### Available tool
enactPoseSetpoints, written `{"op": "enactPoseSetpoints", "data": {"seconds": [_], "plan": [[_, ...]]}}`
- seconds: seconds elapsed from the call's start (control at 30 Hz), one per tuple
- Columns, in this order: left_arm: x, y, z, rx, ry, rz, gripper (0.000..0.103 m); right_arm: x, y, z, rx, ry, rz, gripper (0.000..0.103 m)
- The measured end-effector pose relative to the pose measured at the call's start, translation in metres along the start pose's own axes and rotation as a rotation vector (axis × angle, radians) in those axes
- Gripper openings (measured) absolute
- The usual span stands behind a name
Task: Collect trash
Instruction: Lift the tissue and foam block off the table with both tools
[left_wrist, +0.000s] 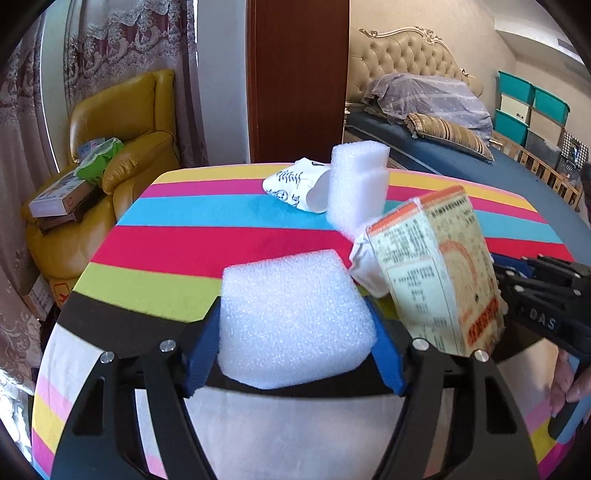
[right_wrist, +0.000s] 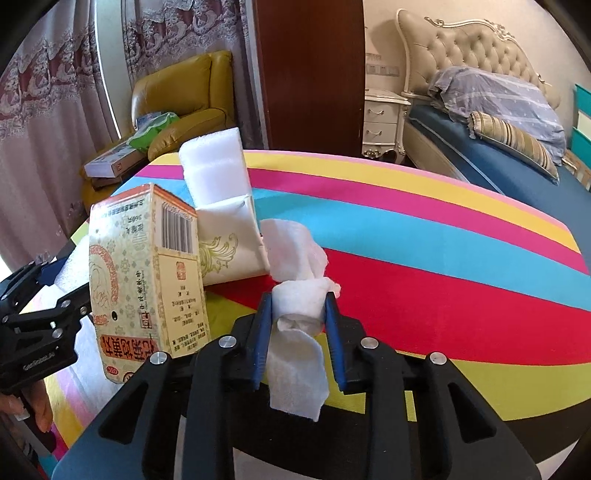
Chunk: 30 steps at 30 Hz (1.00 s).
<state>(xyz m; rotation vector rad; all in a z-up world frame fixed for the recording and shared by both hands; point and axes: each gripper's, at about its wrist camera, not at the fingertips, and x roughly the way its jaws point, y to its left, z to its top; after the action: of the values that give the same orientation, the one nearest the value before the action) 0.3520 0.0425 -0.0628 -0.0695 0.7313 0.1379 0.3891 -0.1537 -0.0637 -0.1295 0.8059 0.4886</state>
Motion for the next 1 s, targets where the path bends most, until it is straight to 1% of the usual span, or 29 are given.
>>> {"op": "enactPoseSetpoints", "data": {"seconds": [0.17, 0.33, 0.43, 0.5, 0.53, 0.6, 0.7, 0.8, 1.0], "plan": [[-0.038, 0.012, -0.021, -0.002, -0.058, 0.005, 0.070, -0.017, 0.012, -0.016, -0.021, 0.004, 0.018, 0.028], [-0.065, 0.026, -0.044, -0.013, -0.071, 0.001, 0.070, -0.046, 0.040, -0.035, -0.084, -0.028, 0.045, 0.028], [-0.082, 0.033, -0.055, -0.016, -0.082, -0.002, 0.070, -0.058, 0.051, -0.043, -0.100, -0.040, 0.022, 0.028], [-0.095, 0.035, -0.063, -0.009, -0.092, -0.014, 0.070, -0.070, 0.058, -0.049, -0.104, -0.059, 0.071, 0.028], [-0.100, 0.035, -0.067, -0.002, -0.097, -0.014, 0.070, -0.077, 0.064, -0.052, -0.130, -0.073, 0.091, 0.028], [-0.109, 0.035, -0.073, 0.004, -0.104, -0.016, 0.070, -0.083, 0.074, -0.054, -0.162, -0.080, 0.095, 0.028], [-0.121, 0.036, -0.081, 0.008, -0.112, -0.019, 0.070, -0.092, 0.085, -0.055, -0.184, -0.087, 0.129, 0.028], [-0.133, 0.034, -0.085, 0.016, -0.128, -0.021, 0.070, -0.101, 0.093, -0.055, -0.204, -0.097, 0.138, 0.028], [-0.150, 0.032, -0.091, 0.018, -0.140, -0.030, 0.070, -0.119, 0.089, -0.053, -0.160, -0.126, 0.137, 0.028]]}}
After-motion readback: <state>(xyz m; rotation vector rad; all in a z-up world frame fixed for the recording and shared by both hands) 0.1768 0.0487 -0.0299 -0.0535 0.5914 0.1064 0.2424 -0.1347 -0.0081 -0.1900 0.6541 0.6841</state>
